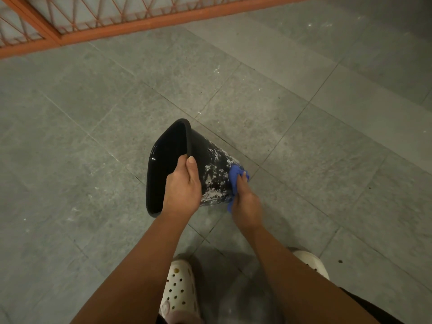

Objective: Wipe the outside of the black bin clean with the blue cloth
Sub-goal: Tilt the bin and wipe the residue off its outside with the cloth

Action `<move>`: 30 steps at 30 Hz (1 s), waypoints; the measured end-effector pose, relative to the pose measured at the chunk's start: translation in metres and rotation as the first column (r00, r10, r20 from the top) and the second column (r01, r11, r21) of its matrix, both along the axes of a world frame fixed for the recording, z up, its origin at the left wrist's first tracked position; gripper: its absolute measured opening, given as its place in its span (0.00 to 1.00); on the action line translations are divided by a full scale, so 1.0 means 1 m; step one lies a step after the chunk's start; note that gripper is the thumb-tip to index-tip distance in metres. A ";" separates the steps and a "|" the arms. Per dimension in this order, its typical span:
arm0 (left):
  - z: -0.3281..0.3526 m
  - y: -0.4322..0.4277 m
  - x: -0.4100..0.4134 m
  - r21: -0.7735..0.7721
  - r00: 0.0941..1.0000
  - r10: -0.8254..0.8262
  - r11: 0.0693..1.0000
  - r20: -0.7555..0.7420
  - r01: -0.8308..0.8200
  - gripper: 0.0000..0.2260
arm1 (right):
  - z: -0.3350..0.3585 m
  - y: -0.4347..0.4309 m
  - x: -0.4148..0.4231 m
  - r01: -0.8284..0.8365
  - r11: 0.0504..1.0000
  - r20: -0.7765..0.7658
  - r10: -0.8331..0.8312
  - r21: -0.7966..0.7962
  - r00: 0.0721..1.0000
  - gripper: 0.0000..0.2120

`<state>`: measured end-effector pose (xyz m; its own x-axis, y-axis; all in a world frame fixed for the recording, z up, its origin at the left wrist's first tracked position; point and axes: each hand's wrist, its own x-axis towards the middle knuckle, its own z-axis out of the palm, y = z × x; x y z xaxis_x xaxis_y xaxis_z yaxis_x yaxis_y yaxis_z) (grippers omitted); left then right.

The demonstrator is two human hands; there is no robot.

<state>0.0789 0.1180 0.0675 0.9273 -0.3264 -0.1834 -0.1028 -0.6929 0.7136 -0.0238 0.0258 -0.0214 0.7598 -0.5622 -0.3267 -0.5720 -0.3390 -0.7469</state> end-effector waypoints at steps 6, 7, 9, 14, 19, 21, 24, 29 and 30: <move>-0.001 -0.005 -0.006 0.040 1.000 -0.011 0.999 0.026 0.010 0.17 | 0.005 0.001 -0.002 0.025 0.999 -0.137 -0.019 0.045 0.990 0.26; 0.000 -0.006 -0.003 0.035 1.000 -0.008 0.999 0.013 0.007 0.17 | 0.008 0.006 -0.002 0.022 0.999 -0.090 -0.019 0.032 0.996 0.26; 0.000 -0.005 0.003 0.025 1.000 -0.018 1.000 -0.025 0.019 0.17 | 0.010 0.012 0.001 -0.016 1.000 -0.003 0.016 0.011 1.000 0.26; 0.000 -0.003 0.000 0.018 1.000 -0.027 0.999 -0.017 0.027 0.17 | 0.003 -0.011 0.010 -0.004 0.996 -0.090 0.013 0.093 0.996 0.28; 0.000 -0.006 0.000 0.010 0.999 -0.037 0.999 -0.009 0.037 0.18 | 0.011 -0.003 0.007 0.011 0.999 -0.148 -0.004 0.043 0.989 0.25; 0.000 -0.003 0.005 -0.001 0.999 -0.035 0.999 -0.023 0.035 0.18 | 0.014 0.003 0.008 -0.012 1.000 -0.043 0.013 0.027 0.999 0.25; -0.001 0.000 0.006 -0.017 0.999 -0.027 1.000 -0.029 0.026 0.17 | 0.012 -0.003 0.014 -0.024 0.997 0.026 0.022 0.075 0.999 0.26; -0.004 0.001 0.008 -0.013 1.000 -0.009 1.000 -0.006 0.009 0.16 | 0.007 -0.009 0.007 -0.010 0.989 -0.146 0.031 0.145 0.989 0.27; -0.004 0.002 0.010 -0.010 1.000 -0.006 1.000 -0.011 0.006 0.15 | 0.008 -0.005 0.006 -0.021 0.993 -0.150 0.039 0.118 0.988 0.28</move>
<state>0.0886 0.1196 0.0633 0.9233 -0.3336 -0.1904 -0.0987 -0.6851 0.7217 -0.0183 0.0208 -0.0136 0.7122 -0.4911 -0.5015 -0.6729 -0.2741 -0.6871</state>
